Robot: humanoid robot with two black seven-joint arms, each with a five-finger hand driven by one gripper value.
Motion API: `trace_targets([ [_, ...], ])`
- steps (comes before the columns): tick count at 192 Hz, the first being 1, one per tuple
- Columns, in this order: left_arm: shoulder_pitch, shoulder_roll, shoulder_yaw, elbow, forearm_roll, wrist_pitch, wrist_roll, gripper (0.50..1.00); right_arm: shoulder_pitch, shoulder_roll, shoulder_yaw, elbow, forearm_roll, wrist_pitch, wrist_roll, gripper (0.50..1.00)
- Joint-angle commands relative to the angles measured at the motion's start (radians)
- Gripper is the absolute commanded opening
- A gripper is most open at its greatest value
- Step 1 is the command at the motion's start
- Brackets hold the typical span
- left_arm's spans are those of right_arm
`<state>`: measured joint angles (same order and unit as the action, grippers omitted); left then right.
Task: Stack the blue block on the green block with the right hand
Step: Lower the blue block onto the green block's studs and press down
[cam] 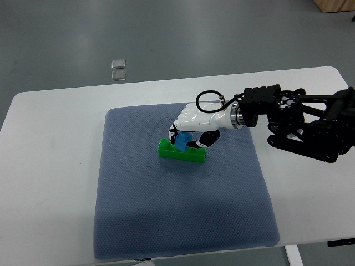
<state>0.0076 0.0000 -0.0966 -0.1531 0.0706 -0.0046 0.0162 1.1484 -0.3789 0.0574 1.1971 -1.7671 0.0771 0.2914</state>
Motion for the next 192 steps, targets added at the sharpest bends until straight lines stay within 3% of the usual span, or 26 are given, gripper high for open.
trace_targets([
  [1, 0.000, 0.000, 0.000, 0.000, 0.000, 0.000, 0.001, 1.000, -0.004, 0.000, -0.002, -0.004, -0.008, -0.006, 0.000, 0.580],
  [192, 0.000, 0.000, 0.000, 0.001, 0.000, 0.000, 0.001, 1.000, -0.003, -0.015, -0.005, -0.014, -0.034, -0.003, 0.054, 0.586],
])
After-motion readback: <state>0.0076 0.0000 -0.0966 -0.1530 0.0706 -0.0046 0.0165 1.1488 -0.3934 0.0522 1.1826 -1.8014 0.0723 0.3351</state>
